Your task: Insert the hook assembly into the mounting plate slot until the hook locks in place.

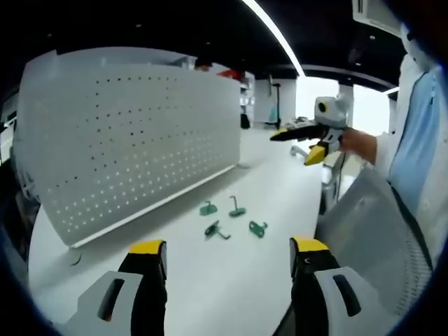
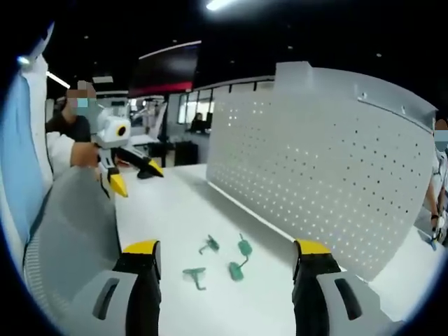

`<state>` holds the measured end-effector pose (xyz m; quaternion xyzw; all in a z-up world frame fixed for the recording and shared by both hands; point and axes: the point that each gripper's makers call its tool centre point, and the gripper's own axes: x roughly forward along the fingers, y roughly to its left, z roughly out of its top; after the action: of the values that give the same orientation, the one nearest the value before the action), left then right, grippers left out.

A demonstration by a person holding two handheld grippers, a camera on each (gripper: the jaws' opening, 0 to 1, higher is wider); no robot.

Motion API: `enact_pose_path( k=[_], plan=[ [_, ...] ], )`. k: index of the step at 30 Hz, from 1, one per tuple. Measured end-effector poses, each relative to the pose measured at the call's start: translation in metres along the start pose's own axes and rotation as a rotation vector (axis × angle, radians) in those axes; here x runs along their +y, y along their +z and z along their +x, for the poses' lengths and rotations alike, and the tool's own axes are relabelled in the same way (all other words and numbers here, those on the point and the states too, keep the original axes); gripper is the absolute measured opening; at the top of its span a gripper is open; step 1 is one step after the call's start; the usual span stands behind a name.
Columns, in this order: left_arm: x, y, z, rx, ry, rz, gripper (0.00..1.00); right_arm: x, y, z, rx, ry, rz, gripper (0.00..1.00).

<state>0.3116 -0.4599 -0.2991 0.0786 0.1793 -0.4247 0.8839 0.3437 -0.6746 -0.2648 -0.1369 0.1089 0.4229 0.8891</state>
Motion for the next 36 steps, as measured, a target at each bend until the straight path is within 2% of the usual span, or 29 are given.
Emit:
enact_pose_path(
  k=[4, 9, 15, 21, 24, 27, 33, 36],
  plan=[
    [0.001, 0.0, -0.001, -0.001, 0.003, 0.002, 0.73, -0.001, -0.003, 0.006, 0.022, 0.012, -0.005, 0.76],
    [0.004, 0.004, -0.002, -0.016, 0.016, -0.002, 0.73, 0.002, 0.003, 0.013, 0.002, 0.032, -0.015, 0.75],
    [0.005, 0.001, -0.003, -0.007, 0.024, 0.0, 0.73, 0.006, -0.005, 0.022, 0.023, 0.054, -0.018, 0.73],
    [0.009, 0.001, -0.002, -0.007, 0.029, -0.01, 0.73, 0.014, 0.001, 0.027, 0.014, 0.069, -0.027, 0.7],
    [0.006, -0.002, -0.001, 0.008, 0.025, -0.006, 0.73, 0.018, 0.0, 0.029, 0.014, 0.079, -0.019, 0.65],
    [0.006, 0.0, -0.003, 0.003, 0.029, -0.001, 0.73, 0.021, 0.001, 0.032, 0.023, 0.084, -0.028, 0.64],
    [0.008, 0.001, -0.004, -0.005, 0.036, -0.004, 0.73, 0.024, 0.007, 0.041, 0.001, 0.101, -0.043, 0.56],
    [0.006, 0.0, -0.004, 0.0, 0.034, 0.002, 0.73, 0.027, 0.007, 0.048, -0.005, 0.118, -0.057, 0.49]
  ],
)
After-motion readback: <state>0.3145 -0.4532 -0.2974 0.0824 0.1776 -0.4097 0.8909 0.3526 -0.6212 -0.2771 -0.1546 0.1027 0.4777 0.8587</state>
